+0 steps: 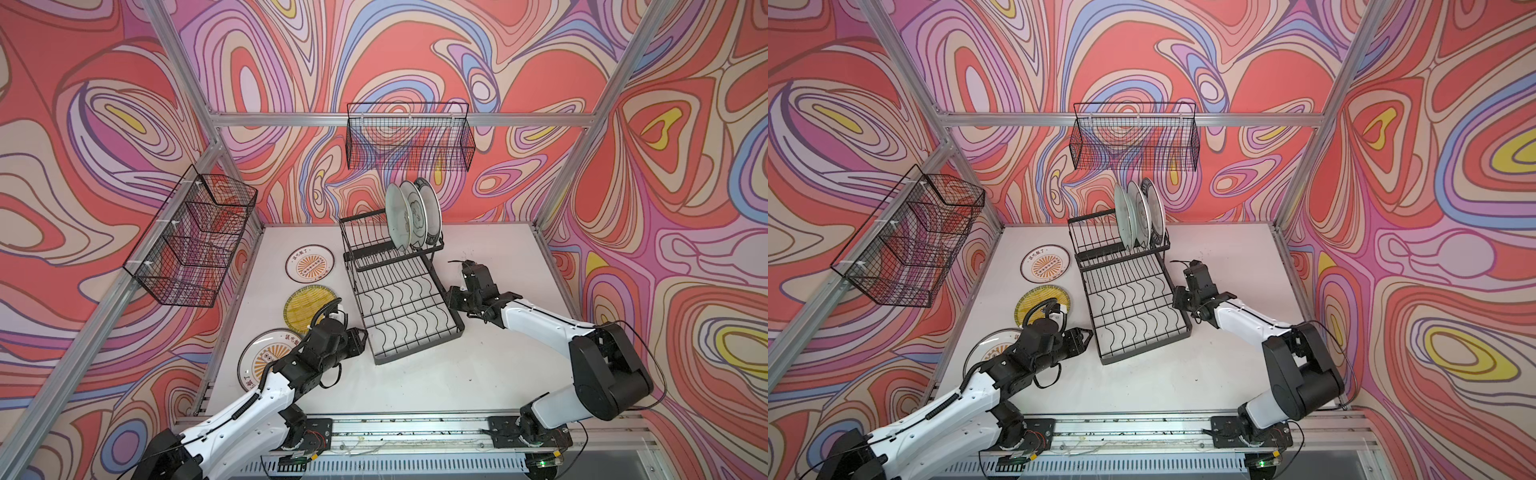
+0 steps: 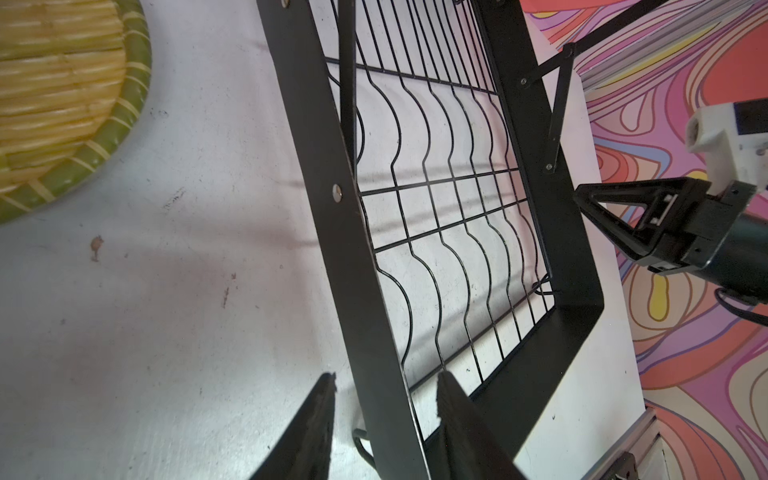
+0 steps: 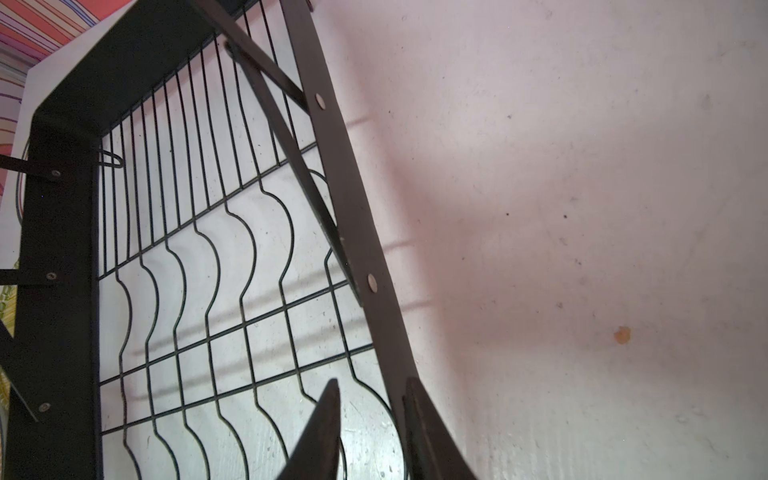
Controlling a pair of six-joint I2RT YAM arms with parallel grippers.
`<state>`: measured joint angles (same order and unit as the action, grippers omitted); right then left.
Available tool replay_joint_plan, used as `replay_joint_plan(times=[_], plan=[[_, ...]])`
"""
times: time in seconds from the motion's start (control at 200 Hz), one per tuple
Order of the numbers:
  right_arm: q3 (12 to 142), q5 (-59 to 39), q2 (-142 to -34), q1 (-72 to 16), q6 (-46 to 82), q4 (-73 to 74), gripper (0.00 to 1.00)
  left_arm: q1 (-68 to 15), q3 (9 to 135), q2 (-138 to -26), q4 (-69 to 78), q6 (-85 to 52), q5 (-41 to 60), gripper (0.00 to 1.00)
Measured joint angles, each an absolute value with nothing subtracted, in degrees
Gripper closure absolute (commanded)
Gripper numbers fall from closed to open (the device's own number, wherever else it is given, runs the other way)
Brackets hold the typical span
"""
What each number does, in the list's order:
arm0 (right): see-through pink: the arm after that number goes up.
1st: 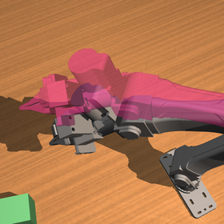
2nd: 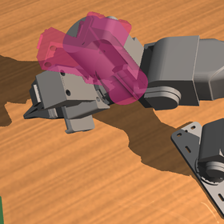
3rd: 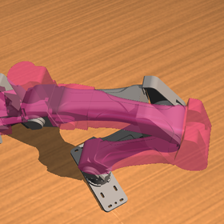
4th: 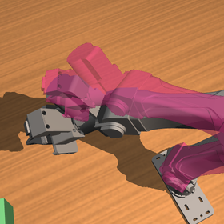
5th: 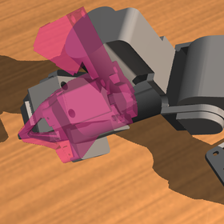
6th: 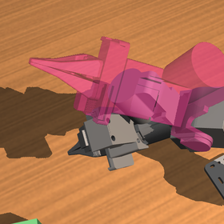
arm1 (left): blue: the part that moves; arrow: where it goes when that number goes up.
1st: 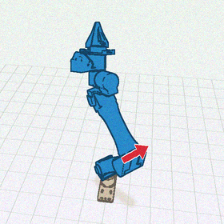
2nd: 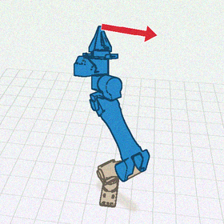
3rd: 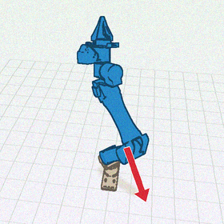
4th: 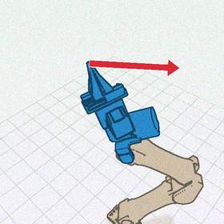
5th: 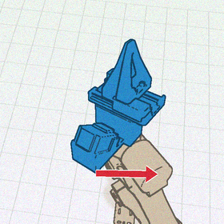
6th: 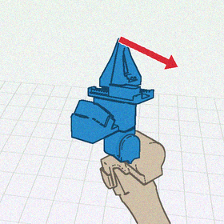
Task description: Load the plates into the dish rack
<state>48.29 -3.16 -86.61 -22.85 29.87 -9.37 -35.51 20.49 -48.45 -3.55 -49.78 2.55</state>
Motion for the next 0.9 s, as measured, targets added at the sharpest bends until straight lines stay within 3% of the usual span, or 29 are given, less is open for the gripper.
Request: replay_joint_plan(times=[0.441,0.901], plan=[[48.3,-1.9,-86.9,-22.9,30.4,-9.7,0.76,-35.5,20.1,-47.2,-3.6,-49.8,2.5,0.56],[48.3,-0.9,-87.9,-22.9,30.8,-10.2,0.85,-35.5,20.0,-46.1,-4.0,-49.8,2.4,0.56]])
